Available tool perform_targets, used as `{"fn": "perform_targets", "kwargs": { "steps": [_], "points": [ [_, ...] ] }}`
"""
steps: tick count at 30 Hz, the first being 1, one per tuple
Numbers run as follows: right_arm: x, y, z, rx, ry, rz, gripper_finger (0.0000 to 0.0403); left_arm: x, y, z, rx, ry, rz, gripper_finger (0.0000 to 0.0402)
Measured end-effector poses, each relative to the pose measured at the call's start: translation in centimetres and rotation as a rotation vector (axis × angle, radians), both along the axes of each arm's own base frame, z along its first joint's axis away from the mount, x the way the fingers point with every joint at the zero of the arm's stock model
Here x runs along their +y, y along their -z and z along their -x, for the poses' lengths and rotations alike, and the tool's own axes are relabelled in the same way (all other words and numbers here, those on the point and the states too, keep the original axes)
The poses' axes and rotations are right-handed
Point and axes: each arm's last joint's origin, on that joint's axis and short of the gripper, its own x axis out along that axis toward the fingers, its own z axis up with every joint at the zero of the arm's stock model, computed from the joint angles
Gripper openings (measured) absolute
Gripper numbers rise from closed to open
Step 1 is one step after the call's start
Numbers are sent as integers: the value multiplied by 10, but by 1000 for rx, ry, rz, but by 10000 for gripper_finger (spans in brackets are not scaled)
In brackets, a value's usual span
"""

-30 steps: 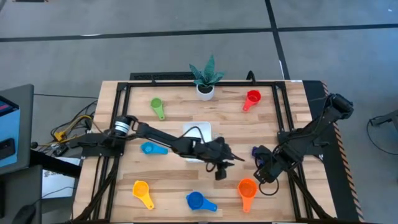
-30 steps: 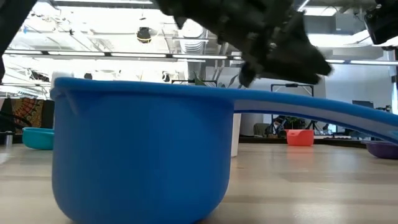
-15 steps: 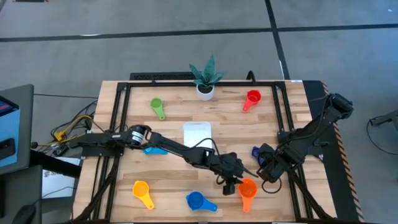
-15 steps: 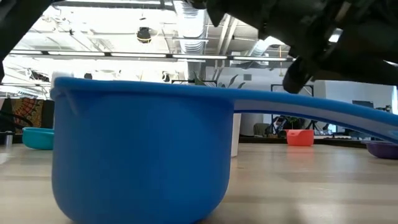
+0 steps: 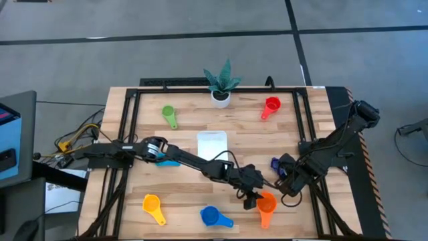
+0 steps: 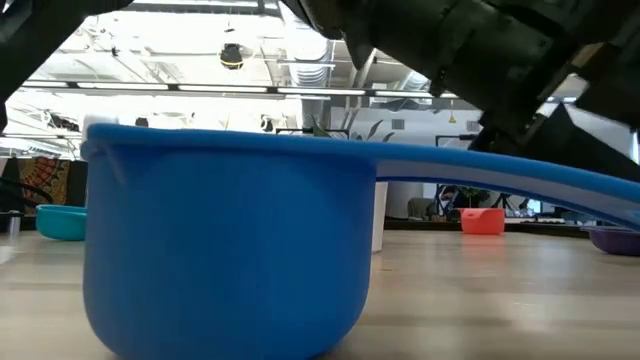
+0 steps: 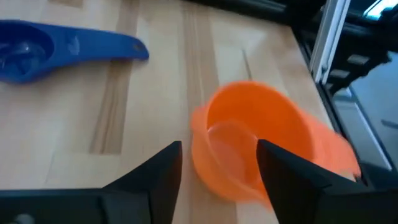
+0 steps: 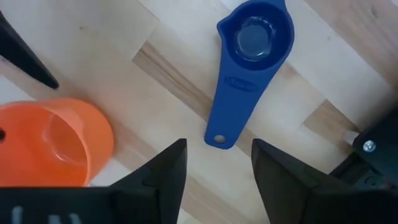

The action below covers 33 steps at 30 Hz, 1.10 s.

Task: Nest measuring cups in basket
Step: Move the orange measuring cup to the top right of the table

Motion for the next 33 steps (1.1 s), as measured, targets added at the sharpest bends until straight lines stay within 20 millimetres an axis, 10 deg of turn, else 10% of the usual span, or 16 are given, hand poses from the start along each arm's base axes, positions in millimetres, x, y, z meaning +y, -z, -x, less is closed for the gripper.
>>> {"fn": "perform_targets", "kwargs": {
  "steps": [21,33],
  "points": [
    [0,0,0,-2,18,-6,208,8,11,1,83,21,-1,179],
    [0,0,0,-2,16,-6,202,8,12,1,71,31,-51,87]
  ]
}}
